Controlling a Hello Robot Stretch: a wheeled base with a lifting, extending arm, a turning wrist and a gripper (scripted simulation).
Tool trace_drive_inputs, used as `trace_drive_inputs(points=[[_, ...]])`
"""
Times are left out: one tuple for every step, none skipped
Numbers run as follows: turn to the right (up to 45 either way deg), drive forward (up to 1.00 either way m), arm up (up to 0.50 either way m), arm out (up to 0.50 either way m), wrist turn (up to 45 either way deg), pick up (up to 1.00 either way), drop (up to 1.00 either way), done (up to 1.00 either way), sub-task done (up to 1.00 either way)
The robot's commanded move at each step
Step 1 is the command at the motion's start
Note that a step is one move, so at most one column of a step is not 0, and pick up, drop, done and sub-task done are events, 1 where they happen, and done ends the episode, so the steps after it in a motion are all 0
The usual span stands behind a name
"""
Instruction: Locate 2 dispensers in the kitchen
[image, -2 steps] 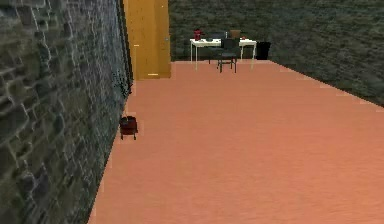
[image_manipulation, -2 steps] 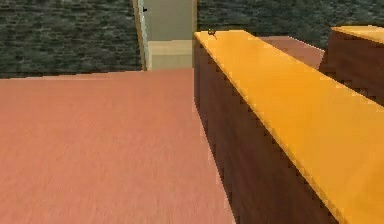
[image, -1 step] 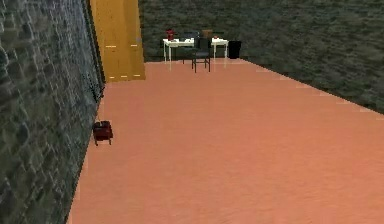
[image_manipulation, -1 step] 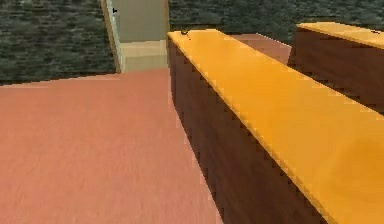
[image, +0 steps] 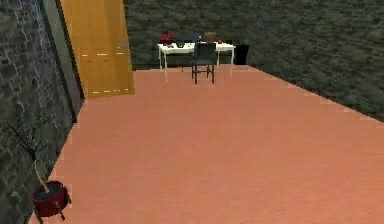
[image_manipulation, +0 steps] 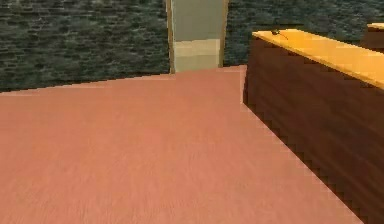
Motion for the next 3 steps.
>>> trace_drive_inputs(points=[[0.0, 1.00, 0.00, 0.00, 0.0, 0.00, 0.00, 0.00, 0.00], [0.0, 1.00, 0.00, 0.00, 0.0, 0.00, 0.00, 0.00, 0.00], [3.0, 0.00, 0.00, 0.00, 0.0, 0.00, 0.00, 0.00, 0.00]])
